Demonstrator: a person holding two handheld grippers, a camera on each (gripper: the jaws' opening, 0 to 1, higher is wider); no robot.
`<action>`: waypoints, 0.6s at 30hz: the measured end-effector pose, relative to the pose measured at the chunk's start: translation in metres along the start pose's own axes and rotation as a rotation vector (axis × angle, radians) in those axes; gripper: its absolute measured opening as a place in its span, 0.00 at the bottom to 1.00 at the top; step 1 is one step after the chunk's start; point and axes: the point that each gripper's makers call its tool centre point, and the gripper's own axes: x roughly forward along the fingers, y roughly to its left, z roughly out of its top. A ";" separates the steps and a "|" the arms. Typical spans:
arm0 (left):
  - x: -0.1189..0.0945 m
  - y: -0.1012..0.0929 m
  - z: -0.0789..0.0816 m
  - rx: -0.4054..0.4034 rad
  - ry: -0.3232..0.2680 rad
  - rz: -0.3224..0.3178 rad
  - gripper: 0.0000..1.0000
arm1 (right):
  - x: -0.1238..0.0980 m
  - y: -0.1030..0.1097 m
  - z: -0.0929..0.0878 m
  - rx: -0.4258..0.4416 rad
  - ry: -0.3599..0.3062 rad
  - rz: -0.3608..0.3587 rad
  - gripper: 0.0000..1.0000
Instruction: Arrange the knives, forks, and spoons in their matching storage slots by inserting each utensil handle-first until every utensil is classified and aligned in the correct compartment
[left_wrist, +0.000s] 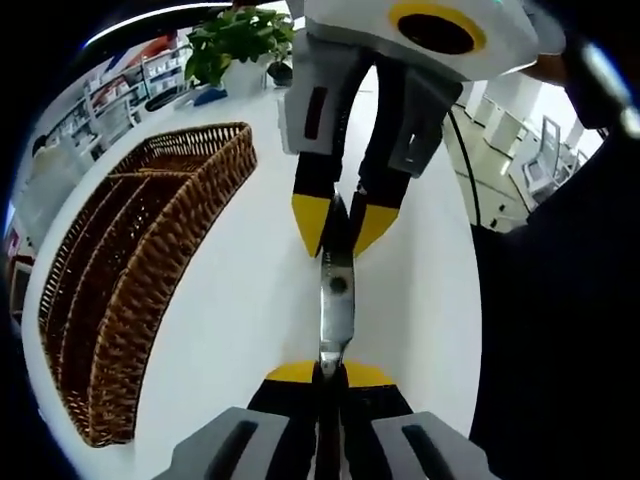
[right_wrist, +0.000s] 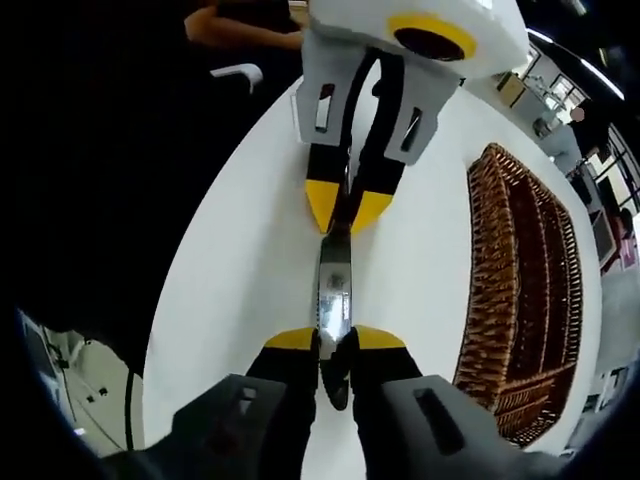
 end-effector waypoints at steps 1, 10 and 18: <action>-0.002 0.001 0.000 0.000 -0.001 0.000 0.06 | -0.001 -0.002 0.001 0.000 -0.004 -0.007 0.10; -0.021 0.014 0.004 0.043 0.015 0.014 0.06 | -0.010 -0.015 0.011 0.025 -0.038 -0.042 0.10; -0.039 0.027 0.008 0.080 0.019 0.019 0.06 | -0.020 -0.030 0.020 0.046 -0.061 -0.069 0.10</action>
